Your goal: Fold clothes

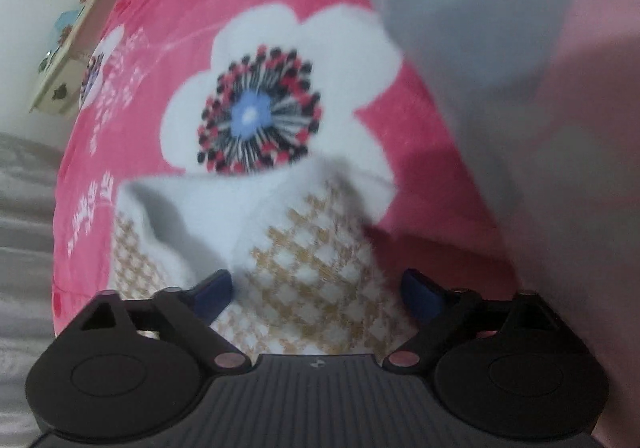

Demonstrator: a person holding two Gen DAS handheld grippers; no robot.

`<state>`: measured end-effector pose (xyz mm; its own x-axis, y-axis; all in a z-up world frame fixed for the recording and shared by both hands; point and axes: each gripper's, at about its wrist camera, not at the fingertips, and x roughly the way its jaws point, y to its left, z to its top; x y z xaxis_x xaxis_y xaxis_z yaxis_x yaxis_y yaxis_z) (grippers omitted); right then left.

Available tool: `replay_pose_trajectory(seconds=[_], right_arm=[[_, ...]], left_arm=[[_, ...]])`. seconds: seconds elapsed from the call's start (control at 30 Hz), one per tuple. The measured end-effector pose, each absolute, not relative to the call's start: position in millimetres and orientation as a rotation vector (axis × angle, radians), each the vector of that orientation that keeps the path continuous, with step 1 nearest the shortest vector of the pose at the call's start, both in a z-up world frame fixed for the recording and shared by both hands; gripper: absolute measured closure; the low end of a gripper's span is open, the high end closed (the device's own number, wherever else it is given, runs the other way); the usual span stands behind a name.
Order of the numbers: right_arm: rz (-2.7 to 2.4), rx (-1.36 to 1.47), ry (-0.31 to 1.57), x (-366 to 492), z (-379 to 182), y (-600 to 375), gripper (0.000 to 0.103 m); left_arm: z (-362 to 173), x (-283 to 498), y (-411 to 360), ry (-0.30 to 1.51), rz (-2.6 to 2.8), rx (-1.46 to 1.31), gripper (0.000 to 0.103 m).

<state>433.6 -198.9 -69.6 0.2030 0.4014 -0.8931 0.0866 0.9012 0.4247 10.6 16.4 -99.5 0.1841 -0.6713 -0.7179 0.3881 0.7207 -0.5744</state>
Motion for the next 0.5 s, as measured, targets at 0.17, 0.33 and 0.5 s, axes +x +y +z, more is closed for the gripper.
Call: replay_pose_trajectory(seconds=[0.17,0.33,0.5], right_arm=[[0.294,0.338,1.200,411,-44,-195,0.086],[0.343,-0.037,0.828,354,21,-159,0.091],[0.219,-0.392,0.590,322,16,-120,0.092]], left_arm=[[-99,8,14,1.153,-0.765,-0.281,0.068],[-100,8,13,1.151,-0.765,-0.270,0.068],[-99,7,12,1.149,-0.762,-0.253,0.068]])
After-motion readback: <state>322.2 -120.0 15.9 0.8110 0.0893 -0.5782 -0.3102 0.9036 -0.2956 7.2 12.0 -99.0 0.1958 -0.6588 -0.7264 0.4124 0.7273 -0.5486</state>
